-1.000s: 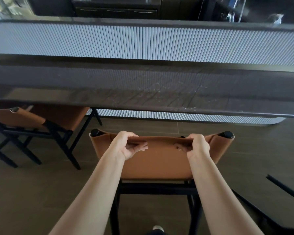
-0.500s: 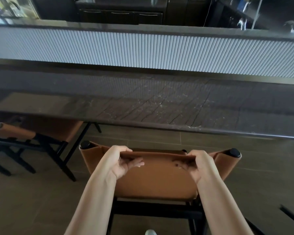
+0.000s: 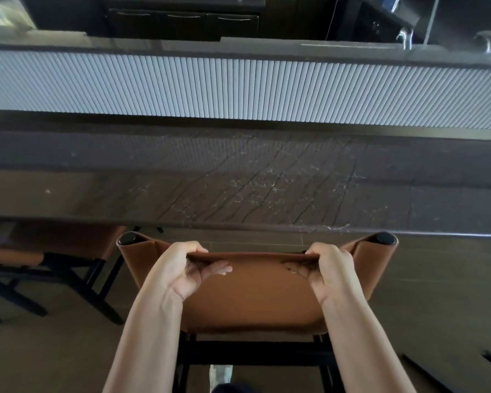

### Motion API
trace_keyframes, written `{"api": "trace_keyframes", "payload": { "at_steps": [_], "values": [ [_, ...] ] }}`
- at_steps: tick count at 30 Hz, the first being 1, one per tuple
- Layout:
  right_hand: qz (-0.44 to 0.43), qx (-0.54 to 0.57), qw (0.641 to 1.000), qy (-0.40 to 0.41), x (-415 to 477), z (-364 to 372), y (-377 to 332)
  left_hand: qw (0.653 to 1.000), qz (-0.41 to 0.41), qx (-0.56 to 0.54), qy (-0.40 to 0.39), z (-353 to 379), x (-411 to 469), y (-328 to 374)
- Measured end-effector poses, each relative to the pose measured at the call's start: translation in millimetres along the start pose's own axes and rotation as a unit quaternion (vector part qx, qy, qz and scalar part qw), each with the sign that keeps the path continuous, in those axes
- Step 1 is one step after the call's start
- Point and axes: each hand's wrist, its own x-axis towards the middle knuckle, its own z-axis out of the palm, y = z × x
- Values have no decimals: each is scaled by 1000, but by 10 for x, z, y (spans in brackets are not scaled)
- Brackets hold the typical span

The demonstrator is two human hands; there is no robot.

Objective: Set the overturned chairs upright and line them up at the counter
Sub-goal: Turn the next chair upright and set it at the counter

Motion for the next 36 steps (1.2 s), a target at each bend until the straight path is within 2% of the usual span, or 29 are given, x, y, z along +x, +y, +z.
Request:
{"api": "trace_keyframes", "payload": {
  "at_steps": [3, 7, 13, 16, 20, 32, 36],
  "values": [
    [-18, 9, 1000, 0, 89, 238, 49, 1000, 5, 2, -12, -51, 111, 225],
    [-24, -50, 998, 26, 239, 453, 148, 999, 18, 18, -29, -128, 285, 477],
    [-25, -18, 999, -36, 411, 704, 500, 999, 24, -21, -24, -481, 627, 736],
    [-15, -44, 996, -74, 462, 848, 696, 999, 29, -35, 1, -699, 816, 792],
    [-7, -49, 996, -76, 520, 1043, 758, 1000, 27, -14, 3, -844, 930, 930],
    [46, -49, 993, -101, 565, 1010, 771, 999, 23, -8, -22, -957, 946, 886],
    [58, -38, 994, -85, 523, 1003, 809, 1000, 4, 5, -27, -1016, 908, 860]
  ]
}}
